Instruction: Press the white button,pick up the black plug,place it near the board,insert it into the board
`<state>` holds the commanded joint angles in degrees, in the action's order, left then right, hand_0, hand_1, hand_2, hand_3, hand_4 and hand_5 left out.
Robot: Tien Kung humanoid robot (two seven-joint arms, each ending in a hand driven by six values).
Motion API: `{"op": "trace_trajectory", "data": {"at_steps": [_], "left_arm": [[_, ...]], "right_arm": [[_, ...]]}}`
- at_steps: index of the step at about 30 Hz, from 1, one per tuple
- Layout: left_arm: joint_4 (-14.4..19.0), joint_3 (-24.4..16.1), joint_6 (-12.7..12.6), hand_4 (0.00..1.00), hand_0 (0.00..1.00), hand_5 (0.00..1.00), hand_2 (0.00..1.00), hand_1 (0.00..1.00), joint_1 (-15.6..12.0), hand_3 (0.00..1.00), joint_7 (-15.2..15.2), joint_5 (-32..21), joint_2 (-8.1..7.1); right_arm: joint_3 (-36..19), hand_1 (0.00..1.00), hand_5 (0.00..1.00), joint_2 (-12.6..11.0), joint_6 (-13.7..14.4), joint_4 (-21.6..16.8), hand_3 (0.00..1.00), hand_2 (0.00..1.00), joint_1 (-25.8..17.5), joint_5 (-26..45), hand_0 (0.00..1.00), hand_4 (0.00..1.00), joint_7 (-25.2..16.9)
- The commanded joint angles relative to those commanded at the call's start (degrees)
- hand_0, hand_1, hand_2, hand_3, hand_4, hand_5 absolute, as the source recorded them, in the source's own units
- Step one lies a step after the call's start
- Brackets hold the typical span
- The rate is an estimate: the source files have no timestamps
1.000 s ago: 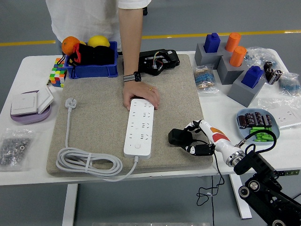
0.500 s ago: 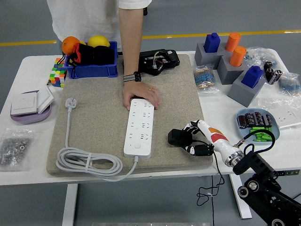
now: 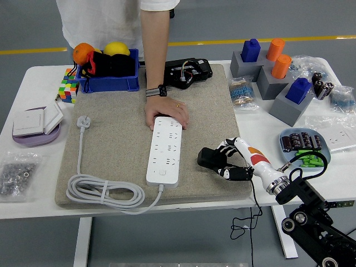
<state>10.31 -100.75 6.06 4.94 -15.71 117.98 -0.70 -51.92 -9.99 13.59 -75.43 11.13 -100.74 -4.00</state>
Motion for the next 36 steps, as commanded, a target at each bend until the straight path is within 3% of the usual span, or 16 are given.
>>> {"op": "trace_trajectory", "data": {"at_steps": [9, 17, 24, 36], "left_arm": [[0.0, -0.6, -0.1, 0.535, 0.626, 0.372, 0.633, 0.63, 0.1, 0.684, 0.0, 0.3, -0.5], [0.0, -0.5, -0.1, 0.535, 0.626, 0.372, 0.633, 0.63, 0.0, 0.684, -0.1, 0.2, -0.66], [0.0, -0.1, 0.0, 0.535, 0.626, 0.373, 0.632, 0.629, 0.2, 0.684, -0.1, -0.4, -0.93], [0.0, -0.9, -0.1, 0.534, 0.625, 0.372, 0.632, 0.629, 0.0, 0.684, -0.3, 0.2, -1.1]], "right_arm": [[0.3, 0.431, 0.002, -0.9, -1.0, -5.1, 0.522, 0.45, 1.1, -0.6, 0.479, 0.776, 3.4], [4.1, 0.435, 0.002, -0.9, -3.5, -8.8, 0.546, 0.451, 5.5, -1.7, 0.475, 0.774, 8.3], [9.2, 0.433, 0.002, 0.3, -5.7, -8.6, 0.564, 0.451, 11.0, -2.4, 0.472, 0.781, 12.8], [13.1, 0.432, 0.002, 3.1, -6.9, -5.3, 0.574, 0.45, 16.2, -3.3, 0.468, 0.777, 15.1]]}}
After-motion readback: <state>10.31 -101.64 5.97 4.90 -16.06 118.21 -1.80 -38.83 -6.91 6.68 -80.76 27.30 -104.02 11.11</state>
